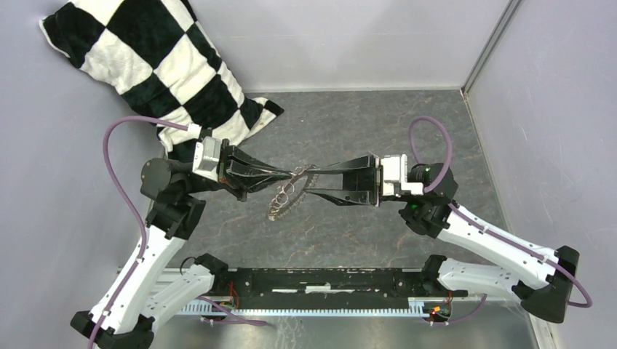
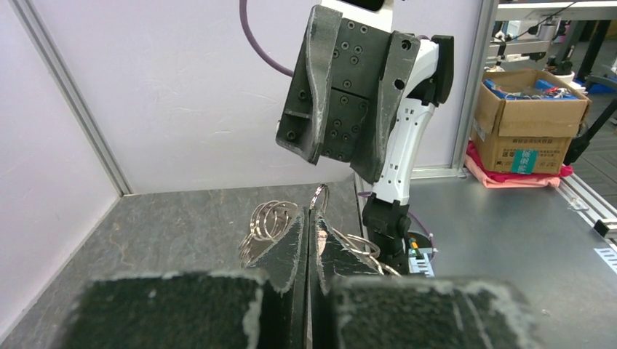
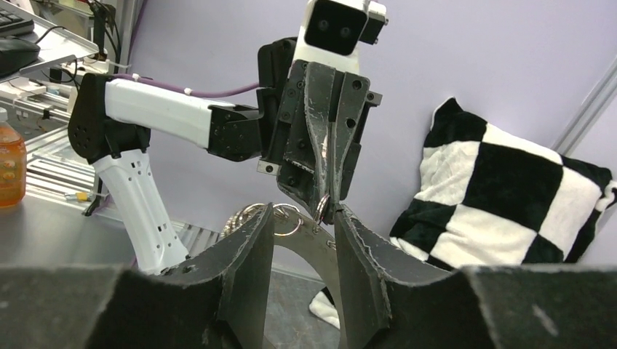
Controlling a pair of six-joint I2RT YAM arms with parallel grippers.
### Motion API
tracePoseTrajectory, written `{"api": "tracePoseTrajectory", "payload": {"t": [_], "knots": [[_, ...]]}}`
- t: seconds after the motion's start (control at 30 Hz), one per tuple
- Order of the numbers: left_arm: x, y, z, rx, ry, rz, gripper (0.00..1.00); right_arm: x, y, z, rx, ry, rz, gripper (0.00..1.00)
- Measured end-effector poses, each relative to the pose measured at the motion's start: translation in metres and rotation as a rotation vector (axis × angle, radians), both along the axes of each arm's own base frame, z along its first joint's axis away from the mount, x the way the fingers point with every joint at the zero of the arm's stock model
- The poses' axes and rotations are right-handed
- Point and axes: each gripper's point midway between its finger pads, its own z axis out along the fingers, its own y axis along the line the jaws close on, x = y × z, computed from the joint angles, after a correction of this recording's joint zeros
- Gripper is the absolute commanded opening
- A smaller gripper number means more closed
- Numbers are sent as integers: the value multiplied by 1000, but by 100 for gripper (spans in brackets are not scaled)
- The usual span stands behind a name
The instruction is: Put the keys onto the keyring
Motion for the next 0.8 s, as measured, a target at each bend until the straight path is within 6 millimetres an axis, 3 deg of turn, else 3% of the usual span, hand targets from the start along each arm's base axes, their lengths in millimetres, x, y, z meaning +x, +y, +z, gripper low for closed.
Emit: {"api": "tracePoseTrajectory", "payload": {"t": [0.33,0.8], "knots": [[3,1,5,-14,4,26,2,25,14,-15,-40,85,-73,38],[7,4,5,-21,11,74,2,33,21,-16,-27,122,-79,33]]}}
